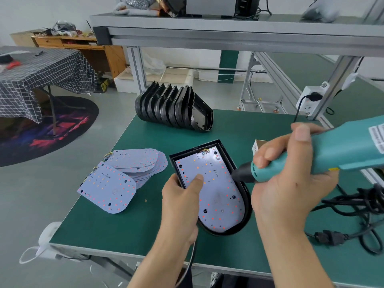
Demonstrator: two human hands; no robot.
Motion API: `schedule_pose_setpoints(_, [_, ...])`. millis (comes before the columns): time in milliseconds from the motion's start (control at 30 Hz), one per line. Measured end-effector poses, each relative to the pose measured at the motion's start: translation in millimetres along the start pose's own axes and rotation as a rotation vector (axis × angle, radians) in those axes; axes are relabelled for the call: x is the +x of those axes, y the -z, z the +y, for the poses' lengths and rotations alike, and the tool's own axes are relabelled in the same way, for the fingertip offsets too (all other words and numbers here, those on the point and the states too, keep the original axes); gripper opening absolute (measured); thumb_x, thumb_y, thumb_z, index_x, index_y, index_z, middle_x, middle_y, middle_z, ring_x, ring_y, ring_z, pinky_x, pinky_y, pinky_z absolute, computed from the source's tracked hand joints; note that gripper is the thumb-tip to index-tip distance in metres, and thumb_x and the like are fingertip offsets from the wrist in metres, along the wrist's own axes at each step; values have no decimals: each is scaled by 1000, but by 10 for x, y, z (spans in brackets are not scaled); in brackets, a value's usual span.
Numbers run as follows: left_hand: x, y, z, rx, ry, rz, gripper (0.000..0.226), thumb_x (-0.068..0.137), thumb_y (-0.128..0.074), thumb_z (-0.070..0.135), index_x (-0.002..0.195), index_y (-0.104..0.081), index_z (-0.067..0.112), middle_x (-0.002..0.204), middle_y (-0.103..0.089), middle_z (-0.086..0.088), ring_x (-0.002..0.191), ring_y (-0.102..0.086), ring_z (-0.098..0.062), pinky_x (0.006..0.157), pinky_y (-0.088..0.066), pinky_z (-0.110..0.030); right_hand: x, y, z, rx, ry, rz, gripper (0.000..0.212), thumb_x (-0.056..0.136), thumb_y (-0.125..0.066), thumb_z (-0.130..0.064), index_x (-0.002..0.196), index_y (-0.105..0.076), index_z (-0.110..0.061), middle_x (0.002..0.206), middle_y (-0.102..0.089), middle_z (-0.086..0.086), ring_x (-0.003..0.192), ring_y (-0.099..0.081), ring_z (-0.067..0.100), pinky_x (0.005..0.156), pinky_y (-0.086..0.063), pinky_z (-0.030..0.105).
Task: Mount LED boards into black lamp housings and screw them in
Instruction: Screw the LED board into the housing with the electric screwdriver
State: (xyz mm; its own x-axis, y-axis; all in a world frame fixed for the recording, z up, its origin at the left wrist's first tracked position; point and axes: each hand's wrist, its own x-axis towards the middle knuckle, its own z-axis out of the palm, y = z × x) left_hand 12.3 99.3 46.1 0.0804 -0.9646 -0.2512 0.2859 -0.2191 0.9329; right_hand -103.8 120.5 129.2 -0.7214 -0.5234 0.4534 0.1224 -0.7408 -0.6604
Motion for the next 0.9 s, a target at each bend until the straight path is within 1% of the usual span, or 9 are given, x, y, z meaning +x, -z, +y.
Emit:
schedule_pose_setpoints(67, [35, 15, 4, -19, 15, -3, 11, 99, -65, 10, 107, -73, 10, 102, -81, -6, 96, -78, -31, 92, -59, -58, -55, 95, -7, 24, -63, -71, 9, 95, -60, -23, 87, -61, -27, 54, -48, -2, 42, -41, 21, 53, -36, 27])
schedule_pose_setpoints(133, [52, 21, 7, -18, 15, -5, 11, 100, -65, 10, 108, -73, 10, 101, -81, -5, 94, -78, -30, 90, -61, -56, -115, 156, -29, 36, -112, -117, 4, 94, -59, -23, 90, -57, -22, 53, -49, -3, 41, -40, 19, 52, -35, 25])
schedule_pose_setpoints(300, [90, 43, 61, -15, -18, -4, 12, 101, -64, 9, 108, -73, 12, 101, -81, -3, 95, -79, -26, 77, -63, -41, -165, 264, -87, 26, -144, -237, 8, 93, -60, -22, 93, -54, -16, 52, -46, -1, 39, -39, 20, 51, -35, 26])
schedule_pose_setpoints(400, [98, 32, 104, -17, -33, -10, 13, 101, -64, 8, 108, -73, 12, 104, -81, -4, 97, -78, -27, 85, -62, -46, -180, 272, -84, 5, -135, -259, 11, 93, -59, -22, 94, -52, -13, 52, -47, -2, 38, -40, 21, 52, -35, 26])
schedule_pose_setpoints(467, [82, 20, 118, -18, -40, -12, 12, 101, -64, 8, 109, -73, 11, 104, -81, -5, 97, -78, -28, 87, -62, -49, -191, 262, -78, 0, -128, -264, 13, 93, -58, -21, 94, -50, -11, 52, -48, -3, 39, -41, 21, 52, -36, 26])
schedule_pose_setpoints(567, [59, 15, 116, -24, -41, -22, 12, 101, -64, 8, 110, -71, 11, 104, -81, -5, 97, -78, -29, 84, -63, -49, -195, 253, -70, 9, -114, -259, 10, 93, -58, -20, 94, -51, -13, 53, -48, -4, 39, -41, 20, 52, -37, 26])
schedule_pose_setpoints(700, [58, 20, 116, -28, -57, -28, 10, 100, -66, 8, 109, -71, 10, 102, -81, -4, 95, -78, -28, 76, -64, -41, -200, 245, -48, 1, -109, -246, 11, 94, -58, -21, 94, -52, -13, 53, -49, -4, 39, -41, 22, 51, -36, 27])
schedule_pose_setpoints(800, [48, 0, 133, -27, -68, -33, 22, 88, -71, 17, 108, -71, 10, 102, -81, -5, 96, -78, -30, 82, -64, -49, -203, 235, -29, 11, -124, -225, 12, 93, -58, -21, 94, -51, -12, 52, -48, -4, 39, -41, 20, 51, -36, 26])
schedule_pose_setpoints(900, [43, -7, 134, -14, -74, -35, 31, 80, -68, 25, 107, -71, 11, 102, -81, -4, 95, -78, -30, 86, -63, -55, -205, 239, -17, 29, -128, -215, 13, 92, -58, -20, 95, -49, -11, 51, -46, -2, 39, -39, 21, 50, -37, 24])
